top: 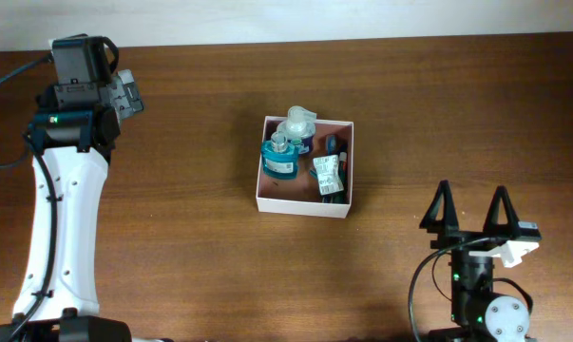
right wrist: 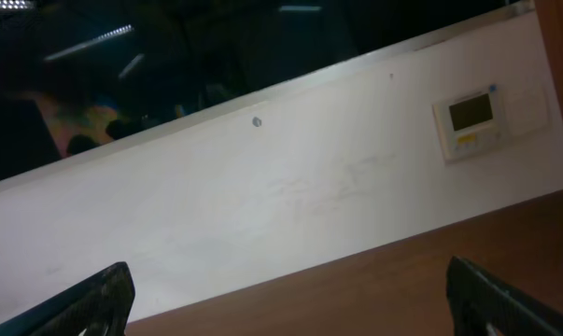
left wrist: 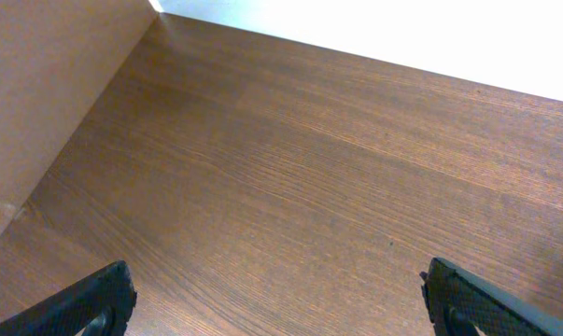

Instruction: Pack container

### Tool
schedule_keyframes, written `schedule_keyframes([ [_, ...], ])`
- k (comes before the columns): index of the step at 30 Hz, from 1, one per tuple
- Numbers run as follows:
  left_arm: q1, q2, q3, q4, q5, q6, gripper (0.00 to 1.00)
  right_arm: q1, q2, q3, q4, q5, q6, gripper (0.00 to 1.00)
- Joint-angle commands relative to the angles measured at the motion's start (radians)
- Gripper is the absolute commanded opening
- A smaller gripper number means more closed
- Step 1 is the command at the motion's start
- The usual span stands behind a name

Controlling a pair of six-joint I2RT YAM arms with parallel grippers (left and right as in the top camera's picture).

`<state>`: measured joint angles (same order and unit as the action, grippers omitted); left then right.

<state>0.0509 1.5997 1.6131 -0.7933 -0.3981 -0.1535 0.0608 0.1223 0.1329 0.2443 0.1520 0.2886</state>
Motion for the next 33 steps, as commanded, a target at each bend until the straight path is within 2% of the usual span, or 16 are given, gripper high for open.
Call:
schedule_keyframes([
  [1,0.002,-0.001,0.000,0.003,-0.010,0.002,0.99,0.005,-0.047,-0.030,0.007,-0.010,0.007,0.99],
  [23,0.002,-0.001,0.000,0.003,-0.010,0.002,0.99,0.005,-0.119,-0.127,0.023,-0.051,0.002,0.99],
  [28,0.002,-0.001,0.000,0.003,-0.010,0.002,0.99,0.005,-0.119,-0.127,-0.045,-0.101,-0.191,0.98],
  [33,0.002,-0.001,0.000,0.003,-0.010,0.002,0.99,0.005,-0.119,-0.127,-0.194,-0.116,-0.214,0.98],
])
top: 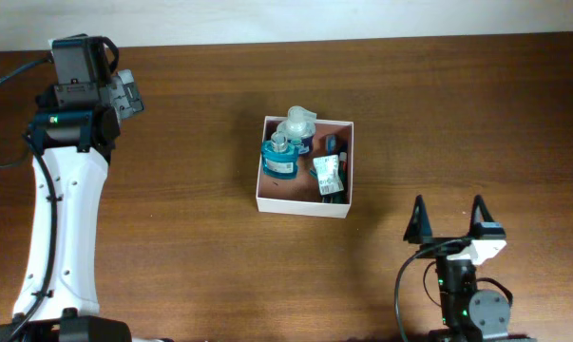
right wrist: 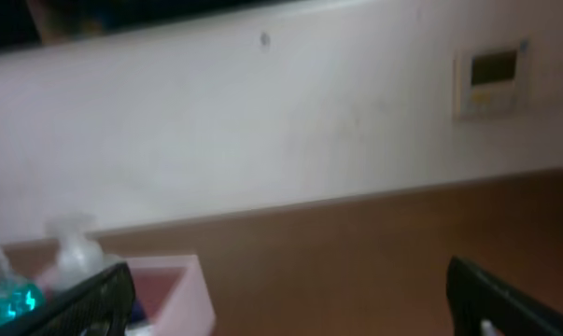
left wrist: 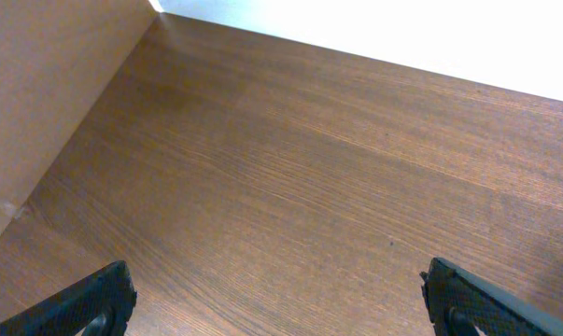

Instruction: Pack container

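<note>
A white open box [top: 304, 204] with a pink inside stands mid-table, holding a blue bottle [top: 280, 157], a clear-capped bottle [top: 299, 122], a silver packet [top: 327, 175] and a dark item. In the right wrist view the box [right wrist: 192, 289] and the blue bottle [right wrist: 10, 301] show at the lower left. My right gripper [top: 448, 217] stands open at the front right of the table, empty, pointing toward the back wall. My left gripper [left wrist: 281, 299] hangs open and empty over bare wood at the far left back.
The brown wooden table [top: 191, 256] runs to a white wall [right wrist: 262, 121] at the back. A wall thermostat [right wrist: 491, 79] shows in the right wrist view. A brown side panel [left wrist: 38, 103] borders the left gripper's area.
My right gripper has shifted a little left and toward the front edge and tipped downward, so its camera now sees the table and the box. The left arm has not moved.
</note>
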### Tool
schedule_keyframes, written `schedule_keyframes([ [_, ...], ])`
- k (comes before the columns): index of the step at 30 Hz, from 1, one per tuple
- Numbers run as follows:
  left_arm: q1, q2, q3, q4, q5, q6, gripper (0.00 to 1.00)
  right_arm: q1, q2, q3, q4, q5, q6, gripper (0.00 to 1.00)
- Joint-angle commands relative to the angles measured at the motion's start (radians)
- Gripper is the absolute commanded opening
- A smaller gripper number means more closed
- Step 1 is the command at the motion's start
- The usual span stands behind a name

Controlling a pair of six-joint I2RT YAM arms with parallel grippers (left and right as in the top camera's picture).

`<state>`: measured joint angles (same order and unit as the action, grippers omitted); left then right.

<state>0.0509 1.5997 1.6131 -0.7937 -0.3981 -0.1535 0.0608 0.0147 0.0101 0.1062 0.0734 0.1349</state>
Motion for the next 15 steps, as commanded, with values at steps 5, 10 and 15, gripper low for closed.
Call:
schedule_keyframes([
  [5,0.002,-0.001,0.000,0.003,-0.010,0.002,0.99,0.004,-0.011,-0.005,-0.171,-0.036,-0.061,0.98],
  [10,0.002,-0.001,0.000,0.003,-0.010,0.002,0.99,0.004,-0.010,-0.005,-0.188,-0.040,-0.156,0.98],
  [15,0.002,-0.001,0.000,0.003,-0.010,0.002,0.99,0.005,-0.010,-0.005,-0.186,-0.040,-0.157,0.98],
])
